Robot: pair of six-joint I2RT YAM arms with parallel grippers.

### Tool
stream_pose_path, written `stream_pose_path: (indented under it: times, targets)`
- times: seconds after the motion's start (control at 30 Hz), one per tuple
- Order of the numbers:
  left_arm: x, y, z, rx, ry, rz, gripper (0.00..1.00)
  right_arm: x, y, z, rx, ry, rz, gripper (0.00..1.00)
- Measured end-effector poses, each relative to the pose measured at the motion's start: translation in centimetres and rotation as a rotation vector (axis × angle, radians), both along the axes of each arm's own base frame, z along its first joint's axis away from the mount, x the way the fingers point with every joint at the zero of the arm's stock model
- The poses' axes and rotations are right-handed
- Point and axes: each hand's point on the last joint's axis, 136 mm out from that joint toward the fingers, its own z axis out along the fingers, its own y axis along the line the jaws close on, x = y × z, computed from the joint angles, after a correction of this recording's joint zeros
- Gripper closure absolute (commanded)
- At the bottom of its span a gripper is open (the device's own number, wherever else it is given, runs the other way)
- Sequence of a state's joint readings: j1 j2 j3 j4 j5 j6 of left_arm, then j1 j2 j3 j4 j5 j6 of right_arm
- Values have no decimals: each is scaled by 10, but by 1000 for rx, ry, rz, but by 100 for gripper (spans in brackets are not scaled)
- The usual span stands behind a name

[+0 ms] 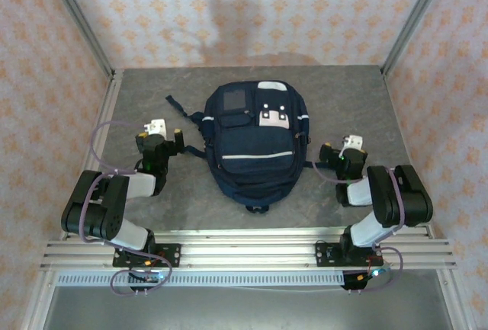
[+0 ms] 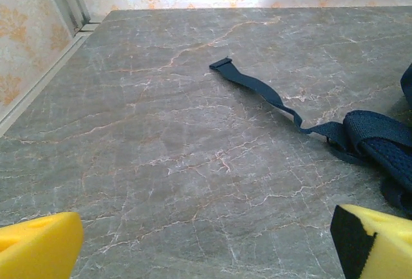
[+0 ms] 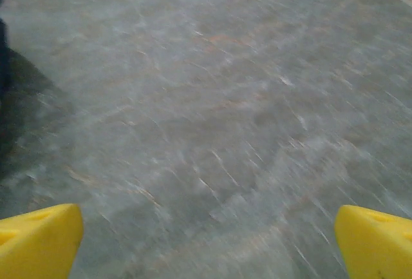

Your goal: Pack books, pencil case, and school supplies into a backpack

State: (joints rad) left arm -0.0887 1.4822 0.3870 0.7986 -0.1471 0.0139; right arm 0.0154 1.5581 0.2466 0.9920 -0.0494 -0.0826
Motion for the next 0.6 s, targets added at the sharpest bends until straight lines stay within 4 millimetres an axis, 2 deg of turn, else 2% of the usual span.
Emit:
stream_pose_path:
  times: [0.13,0.2,0.37,0.6]
  targets:
    - [2,1,-2,-6,17,-13,0,38,-1,37,18,-76,-6,1]
    - [2,2,-4,-8,23,-14,0,43,-3,44,21,-94,-18,1]
    - [1,4,-7,-8,36,-6,0,37,-4,32,24,-46,-29,1]
    - [-3,20,-5,-1,24,95,0,33,1,25,30,-24,4,1]
